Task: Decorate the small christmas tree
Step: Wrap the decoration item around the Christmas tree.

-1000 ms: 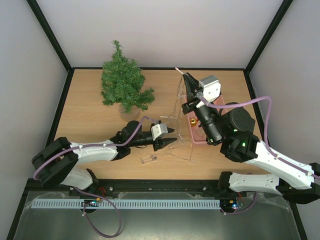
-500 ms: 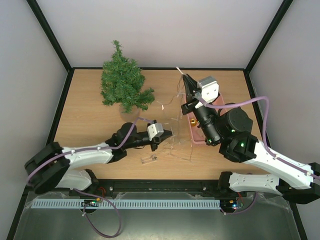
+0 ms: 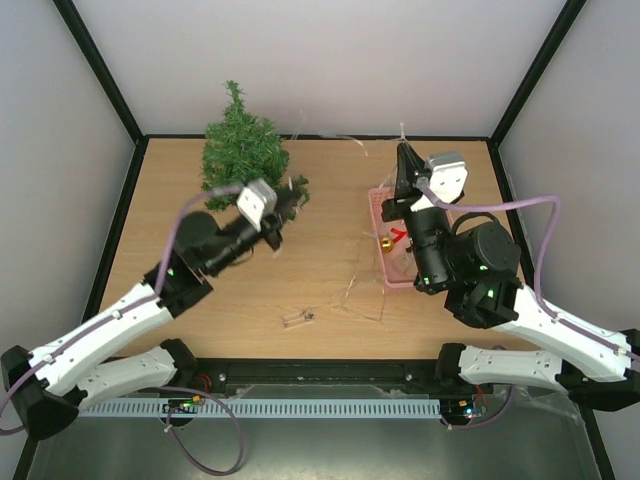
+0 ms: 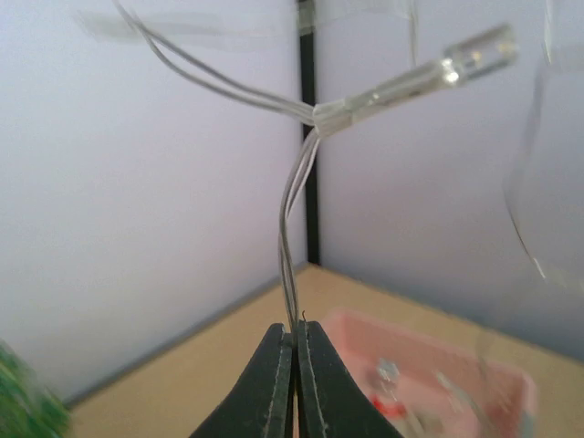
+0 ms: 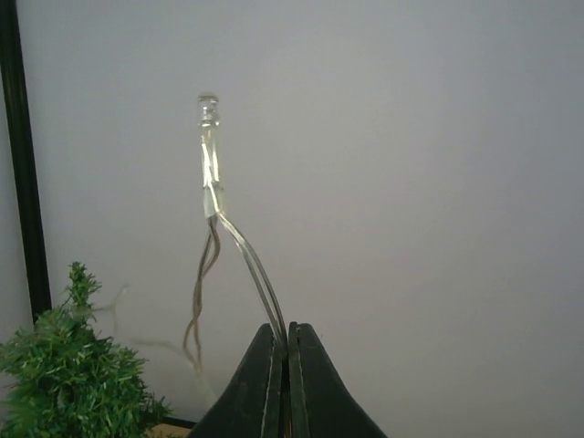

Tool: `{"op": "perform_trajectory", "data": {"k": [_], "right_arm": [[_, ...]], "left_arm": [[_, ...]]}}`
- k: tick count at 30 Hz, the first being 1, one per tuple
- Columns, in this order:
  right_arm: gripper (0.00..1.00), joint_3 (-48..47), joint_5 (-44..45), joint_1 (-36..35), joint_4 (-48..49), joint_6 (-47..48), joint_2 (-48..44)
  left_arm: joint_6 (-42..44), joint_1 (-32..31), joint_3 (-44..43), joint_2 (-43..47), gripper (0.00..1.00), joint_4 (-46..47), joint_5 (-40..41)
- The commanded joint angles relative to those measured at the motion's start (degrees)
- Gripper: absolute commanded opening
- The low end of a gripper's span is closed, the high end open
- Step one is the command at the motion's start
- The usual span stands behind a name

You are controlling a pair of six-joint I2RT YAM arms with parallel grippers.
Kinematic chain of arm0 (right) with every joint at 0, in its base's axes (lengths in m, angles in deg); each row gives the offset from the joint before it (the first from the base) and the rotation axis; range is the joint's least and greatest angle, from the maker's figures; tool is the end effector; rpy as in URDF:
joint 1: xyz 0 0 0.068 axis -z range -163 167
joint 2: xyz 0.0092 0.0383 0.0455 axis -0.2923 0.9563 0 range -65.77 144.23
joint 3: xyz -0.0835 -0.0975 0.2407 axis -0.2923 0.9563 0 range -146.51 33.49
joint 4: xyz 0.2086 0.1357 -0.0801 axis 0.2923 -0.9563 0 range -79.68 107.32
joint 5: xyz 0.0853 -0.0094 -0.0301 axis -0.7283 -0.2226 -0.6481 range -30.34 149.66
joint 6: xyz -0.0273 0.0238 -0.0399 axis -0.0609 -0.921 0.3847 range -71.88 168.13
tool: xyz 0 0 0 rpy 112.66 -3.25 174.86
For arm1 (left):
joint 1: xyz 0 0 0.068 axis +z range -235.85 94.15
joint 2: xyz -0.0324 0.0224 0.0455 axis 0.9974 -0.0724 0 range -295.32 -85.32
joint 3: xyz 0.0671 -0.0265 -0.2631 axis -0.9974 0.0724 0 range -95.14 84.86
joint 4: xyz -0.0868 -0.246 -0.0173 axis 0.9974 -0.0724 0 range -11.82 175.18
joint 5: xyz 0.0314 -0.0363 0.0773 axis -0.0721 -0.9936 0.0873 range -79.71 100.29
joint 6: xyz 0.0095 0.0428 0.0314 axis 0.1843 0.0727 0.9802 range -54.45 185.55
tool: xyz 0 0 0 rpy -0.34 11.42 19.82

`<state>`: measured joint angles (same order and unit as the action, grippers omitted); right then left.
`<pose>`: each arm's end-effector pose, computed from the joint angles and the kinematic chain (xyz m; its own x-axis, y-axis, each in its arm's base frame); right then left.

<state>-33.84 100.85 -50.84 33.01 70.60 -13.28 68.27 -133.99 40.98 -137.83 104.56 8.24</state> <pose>0.0849 0.1463 0.4949 0.3617 0.1253 -0.9238 -0.3729 0.9276 -0.0202 0.1447 -0.1635 0.3660 0.1608 -0.1082 -0.9810 0.7609 0.6467 0.0534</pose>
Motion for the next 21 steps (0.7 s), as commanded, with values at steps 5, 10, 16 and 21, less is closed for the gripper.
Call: {"op": "perform_trajectory", "data": {"k": [5,10,16,21], "right_arm": [[0.02,-9.30,7.10,2.65,0.58,6.06,9.93],[0.02,-13.12,2.96,9.53,-0.91,2.79,14.85],[0.02,-16.42,-4.25,16.34,-1.67,-0.67,18.21],[0.02,-15.99,-10.90,18.08,-0.11,-0.04,19.42]], "left_arm": [[1.38,8.74,-28.91,-11.43,0.03,-17.46,-1.12],[-0.63,11.72,-41.85,-19.77,0.02,-18.76,-4.65],[-2.92,16.95,-51.10,-26.62,0.03,-19.93,-6.36],[-5.17,23.59,-50.56,-26.10,0.03,-21.22,-7.68]]}}
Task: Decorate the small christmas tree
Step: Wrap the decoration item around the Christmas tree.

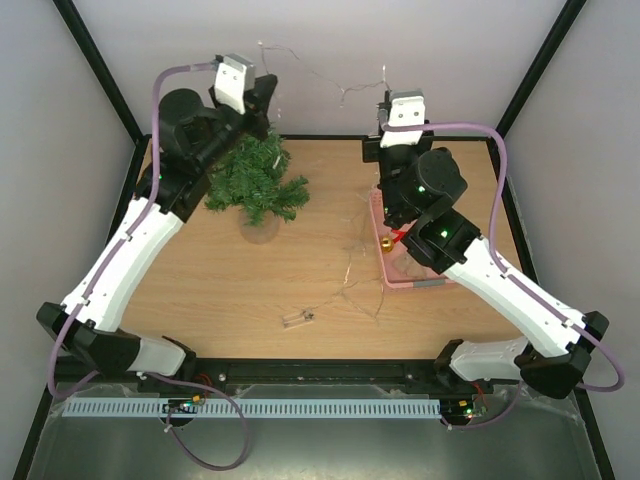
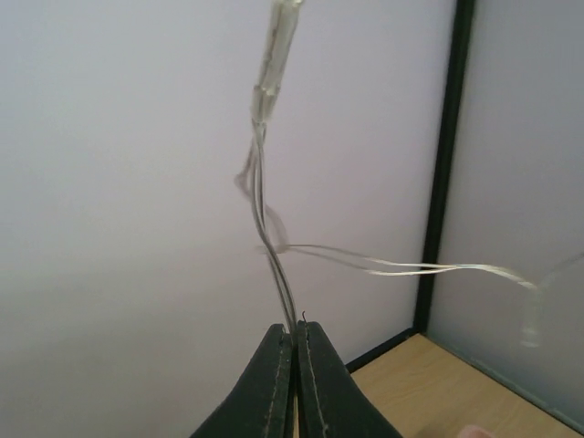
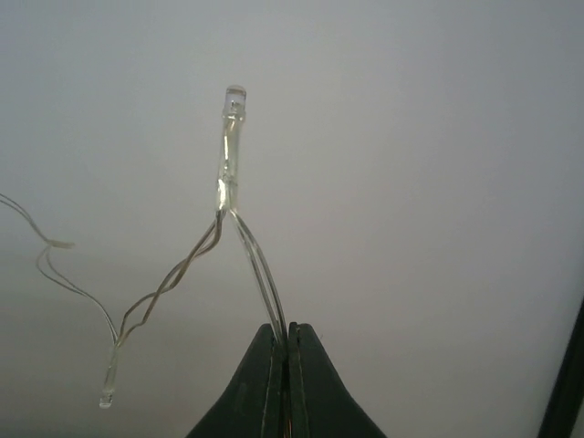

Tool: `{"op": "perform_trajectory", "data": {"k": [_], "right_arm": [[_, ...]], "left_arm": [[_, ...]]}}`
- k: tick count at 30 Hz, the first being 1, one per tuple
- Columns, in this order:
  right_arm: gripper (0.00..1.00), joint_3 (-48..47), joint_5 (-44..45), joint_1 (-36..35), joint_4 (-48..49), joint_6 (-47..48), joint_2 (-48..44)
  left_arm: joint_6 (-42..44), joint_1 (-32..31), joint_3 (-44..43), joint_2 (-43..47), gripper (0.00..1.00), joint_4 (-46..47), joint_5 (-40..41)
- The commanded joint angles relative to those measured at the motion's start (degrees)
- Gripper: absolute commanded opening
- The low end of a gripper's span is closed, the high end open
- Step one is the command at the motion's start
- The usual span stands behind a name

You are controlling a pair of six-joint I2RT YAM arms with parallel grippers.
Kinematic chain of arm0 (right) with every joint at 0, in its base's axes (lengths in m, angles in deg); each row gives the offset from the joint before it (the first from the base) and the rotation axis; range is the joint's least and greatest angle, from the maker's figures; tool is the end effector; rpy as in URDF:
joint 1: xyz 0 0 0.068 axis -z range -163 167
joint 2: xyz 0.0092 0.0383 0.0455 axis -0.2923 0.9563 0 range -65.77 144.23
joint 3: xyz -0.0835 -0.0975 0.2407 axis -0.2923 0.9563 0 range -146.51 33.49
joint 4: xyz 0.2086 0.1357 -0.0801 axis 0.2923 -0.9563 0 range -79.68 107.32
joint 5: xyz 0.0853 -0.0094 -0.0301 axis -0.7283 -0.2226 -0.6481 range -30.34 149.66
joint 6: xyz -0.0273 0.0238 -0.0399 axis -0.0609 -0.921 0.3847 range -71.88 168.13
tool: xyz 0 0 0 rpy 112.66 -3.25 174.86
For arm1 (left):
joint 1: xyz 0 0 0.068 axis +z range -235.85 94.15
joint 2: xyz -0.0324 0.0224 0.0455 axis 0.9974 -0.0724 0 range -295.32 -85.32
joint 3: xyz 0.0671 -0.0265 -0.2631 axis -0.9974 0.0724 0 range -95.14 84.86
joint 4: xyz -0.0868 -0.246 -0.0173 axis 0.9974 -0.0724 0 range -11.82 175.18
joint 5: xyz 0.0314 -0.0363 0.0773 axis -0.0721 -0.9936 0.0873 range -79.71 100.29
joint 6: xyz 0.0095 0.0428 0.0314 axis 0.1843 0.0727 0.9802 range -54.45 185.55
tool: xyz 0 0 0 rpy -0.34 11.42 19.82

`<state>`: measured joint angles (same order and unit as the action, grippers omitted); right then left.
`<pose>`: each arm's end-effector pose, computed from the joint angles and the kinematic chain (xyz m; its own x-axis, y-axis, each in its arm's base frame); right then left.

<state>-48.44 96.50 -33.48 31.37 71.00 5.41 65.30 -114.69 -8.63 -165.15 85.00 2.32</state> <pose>0.1802 0.1849 0.5111 0.3513 -0.0631 -0.9341 -0.1458 0.9819 -0.1212 0.2635 -0.1509 0.5150 0.2016 -0.1158 -0.9726 0.5966 0.8020 0.0281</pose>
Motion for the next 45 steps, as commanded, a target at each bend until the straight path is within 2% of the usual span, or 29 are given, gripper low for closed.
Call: {"op": "perform_trajectory", "data": {"k": [1,9,13,21,30,45], "right_arm": [[0.02,-1.10,-7.39,0.73,2.20,0.07,1.13],[0.02,-7.18,-11.20,3.74,5.53,1.81,10.34],[0.02,-8.46,-12.02,5.15,9.04,2.42,13.76],[0.02,-16.52,-16.05,7.83,6.57,1.46,20.37],[0.02,-17.49,-16.29,11.10,2.89,-1.92,22.06],[0.02,-6.20,-13.54,14.93,-1.99,-7.16,14.18]], "left_arm": [[-2.19,5.66,-0.30,1.65,0.02,-1.76,-1.97],[-9.61,18.06,5.01,3.48,0.02,7.07,-9.93],[-11.00,20.81,5.93,3.26,0.03,9.93,-11.63],[-12.98,25.94,5.73,0.78,0.03,12.56,-13.77],[-13.70,27.08,4.85,-3.70,0.03,14.39,-16.99],[-13.28,27.09,5.89,-6.94,0.04,8.94,-20.91]]}}
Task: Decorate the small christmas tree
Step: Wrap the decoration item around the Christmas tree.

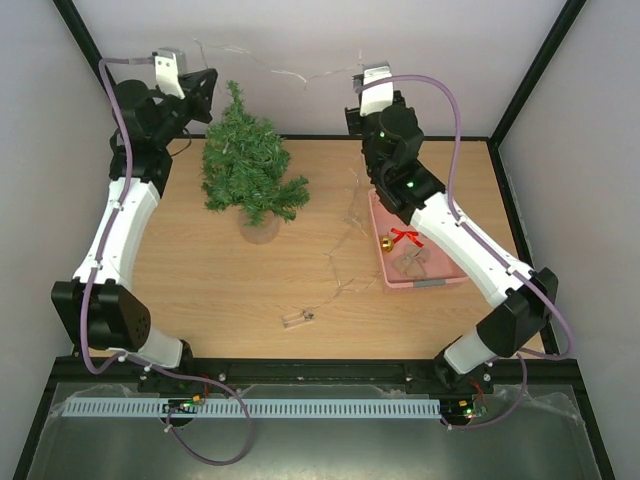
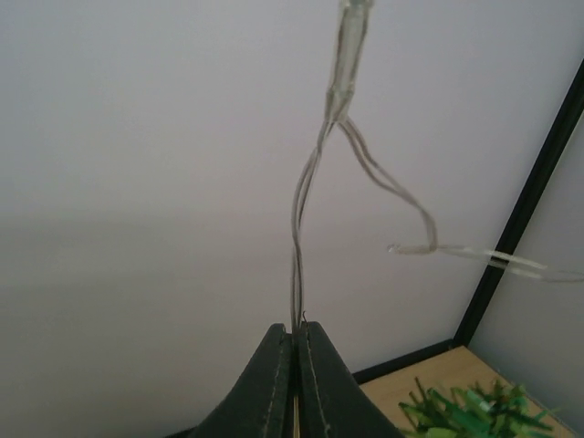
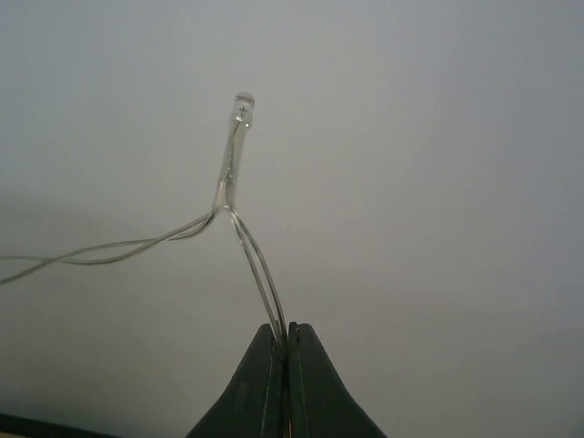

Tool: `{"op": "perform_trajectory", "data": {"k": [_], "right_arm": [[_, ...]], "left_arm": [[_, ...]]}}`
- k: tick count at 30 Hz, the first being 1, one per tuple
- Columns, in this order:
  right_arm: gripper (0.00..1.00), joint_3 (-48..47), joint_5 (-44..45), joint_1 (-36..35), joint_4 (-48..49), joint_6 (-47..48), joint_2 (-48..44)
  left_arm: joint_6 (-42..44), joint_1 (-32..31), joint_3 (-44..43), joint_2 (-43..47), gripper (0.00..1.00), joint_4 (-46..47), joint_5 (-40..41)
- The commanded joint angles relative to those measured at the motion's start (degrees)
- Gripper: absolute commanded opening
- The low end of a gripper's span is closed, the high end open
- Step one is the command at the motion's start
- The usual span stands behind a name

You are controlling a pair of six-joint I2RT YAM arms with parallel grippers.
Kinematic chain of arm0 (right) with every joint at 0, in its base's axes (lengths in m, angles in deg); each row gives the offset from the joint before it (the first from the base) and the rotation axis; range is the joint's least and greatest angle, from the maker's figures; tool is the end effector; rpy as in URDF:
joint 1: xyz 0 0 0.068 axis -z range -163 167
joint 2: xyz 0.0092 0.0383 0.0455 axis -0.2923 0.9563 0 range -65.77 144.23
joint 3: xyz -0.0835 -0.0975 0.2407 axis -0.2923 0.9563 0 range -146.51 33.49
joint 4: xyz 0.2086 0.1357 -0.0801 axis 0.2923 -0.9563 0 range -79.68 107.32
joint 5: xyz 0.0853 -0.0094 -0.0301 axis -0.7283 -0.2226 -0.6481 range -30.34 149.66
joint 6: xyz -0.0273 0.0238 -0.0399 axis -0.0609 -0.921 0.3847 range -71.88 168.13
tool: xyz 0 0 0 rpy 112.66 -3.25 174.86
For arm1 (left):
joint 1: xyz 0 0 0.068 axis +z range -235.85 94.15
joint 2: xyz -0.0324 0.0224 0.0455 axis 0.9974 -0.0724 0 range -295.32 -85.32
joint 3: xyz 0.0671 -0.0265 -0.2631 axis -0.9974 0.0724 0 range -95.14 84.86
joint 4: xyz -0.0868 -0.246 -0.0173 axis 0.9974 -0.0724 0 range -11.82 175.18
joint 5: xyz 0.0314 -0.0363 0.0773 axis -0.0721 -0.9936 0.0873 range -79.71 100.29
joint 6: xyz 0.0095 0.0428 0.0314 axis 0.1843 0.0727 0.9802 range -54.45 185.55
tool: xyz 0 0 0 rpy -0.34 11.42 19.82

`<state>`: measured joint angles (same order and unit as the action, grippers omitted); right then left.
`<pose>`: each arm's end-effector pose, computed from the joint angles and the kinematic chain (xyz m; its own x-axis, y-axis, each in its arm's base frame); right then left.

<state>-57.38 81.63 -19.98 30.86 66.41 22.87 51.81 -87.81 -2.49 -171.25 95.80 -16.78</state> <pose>0.2949 0.2054 0.4760 0.2909 -0.1452 -0.9457 -0.1884 0.9604 -0.2054 0.3474 -0.0282 0.4650 0.0896 -0.2146 -0.9726 0.5111 0.8480 -0.1401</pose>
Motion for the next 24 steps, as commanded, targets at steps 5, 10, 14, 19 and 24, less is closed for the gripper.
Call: {"op": "perform_trajectory", "data": {"k": [5,10,14,19,24], "right_arm": [[0.02,7.14,2.02,1.90,-1.82,-3.94,-7.17],[0.02,10.58,0.89,1.93,-1.77,-4.39,-9.63],[0.02,11.74,0.06,1.95,-2.00,-4.57,-11.11],[0.02,12.17,-0.87,1.90,-2.49,-4.01,-11.30],[0.02,12.57,-0.85,1.98,-3.03,-3.81,-11.98]], "left_arm": [[0.82,0.20,-1.24,-0.80,0.10,-7.46,-2.70],[0.81,0.20,0.70,1.03,0.16,-11.06,-3.68],[1.56,0.20,2.96,3.40,0.20,-12.19,-3.41],[2.10,0.20,3.50,5.02,0.26,-14.54,-3.59],[2.70,0.20,4.38,6.85,0.37,-15.53,-3.49]]}}
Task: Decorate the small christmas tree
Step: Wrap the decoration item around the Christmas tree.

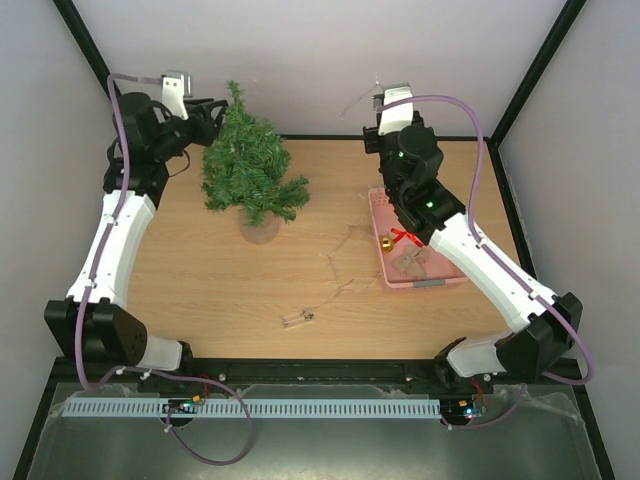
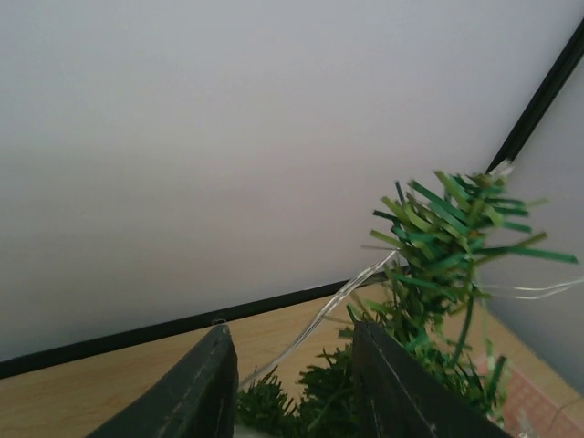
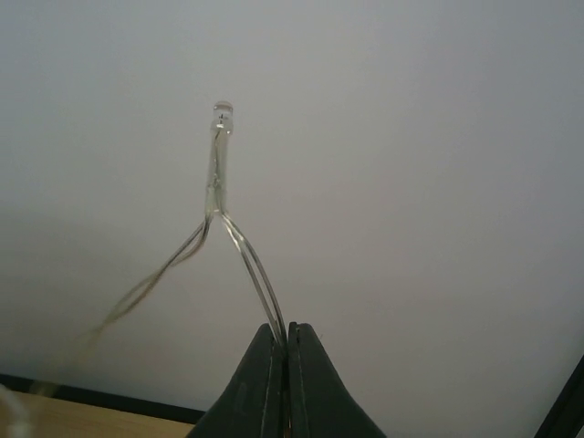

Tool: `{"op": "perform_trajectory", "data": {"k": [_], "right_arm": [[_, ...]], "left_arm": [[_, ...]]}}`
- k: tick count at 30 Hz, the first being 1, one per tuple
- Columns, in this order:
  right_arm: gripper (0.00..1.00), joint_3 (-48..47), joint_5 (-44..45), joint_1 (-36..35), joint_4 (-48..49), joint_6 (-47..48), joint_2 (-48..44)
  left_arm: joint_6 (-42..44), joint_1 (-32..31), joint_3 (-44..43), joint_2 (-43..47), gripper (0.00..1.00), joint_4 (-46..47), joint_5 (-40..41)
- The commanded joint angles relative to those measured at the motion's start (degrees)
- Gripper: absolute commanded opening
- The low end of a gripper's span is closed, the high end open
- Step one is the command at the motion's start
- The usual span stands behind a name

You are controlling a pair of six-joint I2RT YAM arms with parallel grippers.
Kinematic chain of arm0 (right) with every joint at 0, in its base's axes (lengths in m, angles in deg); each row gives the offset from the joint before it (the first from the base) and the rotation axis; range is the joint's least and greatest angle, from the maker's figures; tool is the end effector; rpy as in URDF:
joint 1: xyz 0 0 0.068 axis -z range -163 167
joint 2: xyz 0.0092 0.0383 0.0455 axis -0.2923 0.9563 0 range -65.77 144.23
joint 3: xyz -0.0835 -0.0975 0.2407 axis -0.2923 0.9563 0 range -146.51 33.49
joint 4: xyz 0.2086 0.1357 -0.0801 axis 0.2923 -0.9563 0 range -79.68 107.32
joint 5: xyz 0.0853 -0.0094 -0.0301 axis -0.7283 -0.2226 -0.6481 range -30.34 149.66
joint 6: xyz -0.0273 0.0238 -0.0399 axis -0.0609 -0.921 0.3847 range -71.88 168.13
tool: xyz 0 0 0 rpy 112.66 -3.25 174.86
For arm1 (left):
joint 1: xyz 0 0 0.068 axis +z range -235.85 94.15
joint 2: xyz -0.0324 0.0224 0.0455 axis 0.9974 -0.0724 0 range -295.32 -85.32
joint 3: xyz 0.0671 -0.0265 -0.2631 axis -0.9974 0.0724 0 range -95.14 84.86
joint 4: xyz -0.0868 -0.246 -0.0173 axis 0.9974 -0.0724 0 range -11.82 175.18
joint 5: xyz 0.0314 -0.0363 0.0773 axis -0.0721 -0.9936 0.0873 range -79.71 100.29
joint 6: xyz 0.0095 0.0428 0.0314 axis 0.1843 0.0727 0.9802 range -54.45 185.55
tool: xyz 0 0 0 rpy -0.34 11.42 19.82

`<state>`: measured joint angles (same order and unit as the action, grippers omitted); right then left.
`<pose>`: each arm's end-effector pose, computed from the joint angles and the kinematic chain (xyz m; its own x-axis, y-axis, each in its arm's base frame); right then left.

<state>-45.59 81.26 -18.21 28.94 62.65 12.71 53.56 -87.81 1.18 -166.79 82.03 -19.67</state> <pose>0.2660 0.1716 0.4575 0.2281 -0.1245 -0.9656 -0.1909 0.9668 -0.1697 0.3275 -0.0291 0.4423 -0.1259 -0.1757 -0.9764 0.5136 0.8304 -0.2157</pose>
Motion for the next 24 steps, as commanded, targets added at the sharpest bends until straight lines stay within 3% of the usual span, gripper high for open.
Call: {"op": "perform_trajectory", "data": {"k": [1,4,13,24], "right_arm": [[0.02,0.71,-0.51,0.26,-1.07,0.06,-1.81],[0.02,0.22,-1.07,0.26,-1.29,0.62,-1.13],[0.02,-0.74,-4.03,0.22,-4.14,-0.23,-0.50],[0.02,1.67,-28.80,0.14,-16.52,-7.76,-7.33]], "left_arm": [[1.05,0.20,0.71,2.65,0.40,-1.98,-0.41],[1.04,0.20,0.22,2.85,0.46,-2.90,-0.24],[0.86,0.20,0.21,3.95,0.47,-5.79,2.45],[-3.07,0.20,2.42,12.02,0.56,-9.03,9.08]]}}
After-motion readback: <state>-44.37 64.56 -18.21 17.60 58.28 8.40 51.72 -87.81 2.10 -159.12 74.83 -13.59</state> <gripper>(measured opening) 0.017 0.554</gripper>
